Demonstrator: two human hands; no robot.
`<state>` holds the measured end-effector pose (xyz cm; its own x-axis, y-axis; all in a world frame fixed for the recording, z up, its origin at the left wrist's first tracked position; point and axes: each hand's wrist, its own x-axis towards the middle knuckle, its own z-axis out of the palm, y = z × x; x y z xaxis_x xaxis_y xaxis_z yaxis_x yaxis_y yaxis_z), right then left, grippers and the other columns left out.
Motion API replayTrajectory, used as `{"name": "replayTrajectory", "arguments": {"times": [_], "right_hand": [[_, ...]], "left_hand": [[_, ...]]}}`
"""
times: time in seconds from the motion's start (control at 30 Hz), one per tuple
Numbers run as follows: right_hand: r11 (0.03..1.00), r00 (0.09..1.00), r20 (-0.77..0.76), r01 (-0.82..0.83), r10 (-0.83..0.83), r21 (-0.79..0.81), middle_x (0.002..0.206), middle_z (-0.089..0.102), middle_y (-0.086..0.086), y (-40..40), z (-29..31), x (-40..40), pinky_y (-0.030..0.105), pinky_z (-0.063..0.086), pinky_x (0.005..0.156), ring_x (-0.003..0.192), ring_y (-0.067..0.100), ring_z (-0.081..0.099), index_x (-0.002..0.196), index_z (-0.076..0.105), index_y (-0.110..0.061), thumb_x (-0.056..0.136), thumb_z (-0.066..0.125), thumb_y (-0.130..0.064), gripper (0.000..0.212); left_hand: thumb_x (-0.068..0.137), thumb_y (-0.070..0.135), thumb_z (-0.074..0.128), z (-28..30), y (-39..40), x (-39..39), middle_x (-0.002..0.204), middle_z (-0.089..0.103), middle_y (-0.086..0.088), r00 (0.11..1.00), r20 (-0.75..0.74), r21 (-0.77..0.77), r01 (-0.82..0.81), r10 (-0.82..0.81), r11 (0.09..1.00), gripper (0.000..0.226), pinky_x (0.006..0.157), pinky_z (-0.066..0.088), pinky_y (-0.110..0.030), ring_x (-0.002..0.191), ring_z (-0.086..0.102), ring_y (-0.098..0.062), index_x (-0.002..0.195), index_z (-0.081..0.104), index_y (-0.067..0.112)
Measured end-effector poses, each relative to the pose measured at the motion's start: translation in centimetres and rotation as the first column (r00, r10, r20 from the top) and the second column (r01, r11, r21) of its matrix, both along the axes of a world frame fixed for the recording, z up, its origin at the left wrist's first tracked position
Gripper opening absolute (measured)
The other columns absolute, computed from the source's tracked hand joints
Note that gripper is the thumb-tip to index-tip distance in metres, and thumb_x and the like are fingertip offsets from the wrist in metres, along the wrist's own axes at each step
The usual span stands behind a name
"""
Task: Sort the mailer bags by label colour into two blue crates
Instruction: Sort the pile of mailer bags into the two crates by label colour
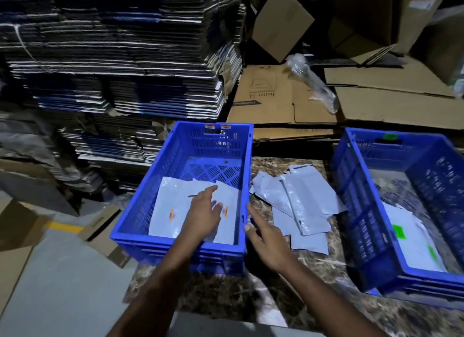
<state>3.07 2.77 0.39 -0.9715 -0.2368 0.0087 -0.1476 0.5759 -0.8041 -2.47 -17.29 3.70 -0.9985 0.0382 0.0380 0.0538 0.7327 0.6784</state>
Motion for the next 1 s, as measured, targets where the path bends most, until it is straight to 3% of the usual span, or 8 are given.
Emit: {"name": "replayTrajectory", "arguments": {"times": [0.23, 0.4, 0.53, 0.63, 0.7, 0.83, 0.93, 1.0], "right_hand": [[0.942, 0.954, 0.059, 0.280, -0.295, 0.184, 0.134, 0.060, 0.011, 8.2, -3.1, -2.4, 0.033, 0.044, 0.096, 0.124, 0.029, 0.056, 0.140, 0.049, -0.009, 0.097, 0.058, -0.028, 0.048], [0.863, 0.940, 0.039, 0.294, -0.339, 0.410, 0.107, 0.070, 0.013, 12.4, -5.7, -5.5, 0.037, 0.050, 0.080, 0.102, 0.034, 0.065, 0.115, 0.067, -0.014, 0.093, 0.061, -0.031, 0.029], [0.807, 0.983, 0.083, 0.084, -0.163, 0.584, 0.120, 0.047, 0.011, 13.5, -7.1, -7.0, 0.039, 0.051, 0.075, 0.107, 0.039, 0.052, 0.118, 0.060, -0.033, 0.092, 0.052, -0.036, 0.027], [0.699, 0.973, 0.220, -0.110, -0.070, 0.706, 0.153, 0.013, 0.019, 13.9, -7.0, -7.5, 0.044, 0.046, 0.090, 0.132, 0.042, 0.025, 0.131, 0.045, -0.041, 0.088, 0.051, -0.024, 0.046], [0.652, 0.972, 0.228, -0.138, -0.056, 0.745, 0.158, 0.007, 0.017, 14.2, -7.1, -7.7, 0.045, 0.044, 0.095, 0.136, 0.042, 0.020, 0.140, 0.038, -0.038, 0.089, 0.051, -0.029, 0.053], [0.697, 0.990, 0.121, -0.039, -0.069, 0.716, 0.138, 0.046, 0.012, 14.8, -7.3, -8.0, 0.042, 0.050, 0.086, 0.116, 0.038, 0.047, 0.132, 0.051, -0.026, 0.092, 0.049, -0.032, 0.041], [0.808, 0.963, -0.017, 0.234, -0.268, 0.541, 0.102, 0.072, 0.006, 15.4, -6.5, -7.1, 0.035, 0.055, 0.077, 0.096, 0.031, 0.066, 0.107, 0.070, -0.027, 0.088, 0.055, -0.031, 0.025], [0.830, 0.909, -0.074, 0.406, -0.410, 0.382, 0.097, 0.076, 0.004, 15.6, -5.8, -6.4, 0.034, 0.056, 0.079, 0.093, 0.026, 0.070, 0.103, 0.076, -0.022, 0.086, 0.063, -0.020, 0.021]], "left_hand": [[0.100, 0.025, 0.050, -1.0, 7.6, -1.7, 0.153, 0.034, -0.007, 0.980, -0.105, -0.065, 0.160, -0.167, 0.985, 0.049, 0.115, 0.025, -0.036, 0.144, 0.025, -0.025, 0.146, 0.039, 0.014], [0.098, 0.024, 0.049, -2.5, 9.6, -2.1, 0.161, 0.020, -0.007, 0.979, -0.107, -0.206, 0.146, -0.171, 0.967, 0.055, 0.120, 0.012, -0.034, 0.151, 0.004, -0.023, 0.149, 0.034, 0.011], [0.096, 0.024, 0.048, -2.5, 9.8, -2.1, 0.161, 0.021, -0.007, 0.980, -0.132, -0.266, 0.113, -0.152, 0.957, 0.059, 0.121, 0.010, -0.032, 0.151, 0.005, -0.022, 0.150, 0.032, 0.009], [0.095, 0.028, 0.047, -2.2, 10.2, -2.0, 0.162, 0.018, -0.006, 0.980, -0.133, -0.370, 0.091, -0.149, 0.925, 0.063, 0.121, 0.009, -0.031, 0.151, 0.004, -0.022, 0.152, 0.028, 0.010], [0.094, 0.029, 0.049, -2.2, 10.2, -2.0, 0.162, 0.017, -0.005, 0.982, -0.116, -0.370, 0.098, -0.150, 0.924, 0.065, 0.120, 0.007, -0.029, 0.151, 0.003, -0.020, 0.153, 0.027, 0.012], [0.093, 0.030, 0.052, -2.4, 10.0, -2.2, 0.162, 0.018, -0.004, 0.982, -0.115, -0.361, 0.097, -0.147, 0.927, 0.067, 0.118, 0.004, -0.025, 0.151, 0.002, -0.018, 0.153, 0.028, 0.014], [0.093, 0.033, 0.052, -2.6, 10.1, -2.3, 0.162, 0.020, -0.003, 0.983, -0.121, -0.358, 0.085, -0.136, 0.930, 0.066, 0.120, 0.010, -0.030, 0.151, 0.003, -0.017, 0.152, 0.029, 0.016], [0.093, 0.036, 0.053, -2.5, 10.1, -2.3, 0.161, 0.022, -0.003, 0.985, -0.111, -0.356, 0.086, -0.134, 0.931, 0.066, 0.120, 0.014, -0.033, 0.151, 0.005, -0.017, 0.152, 0.030, 0.017]]}}
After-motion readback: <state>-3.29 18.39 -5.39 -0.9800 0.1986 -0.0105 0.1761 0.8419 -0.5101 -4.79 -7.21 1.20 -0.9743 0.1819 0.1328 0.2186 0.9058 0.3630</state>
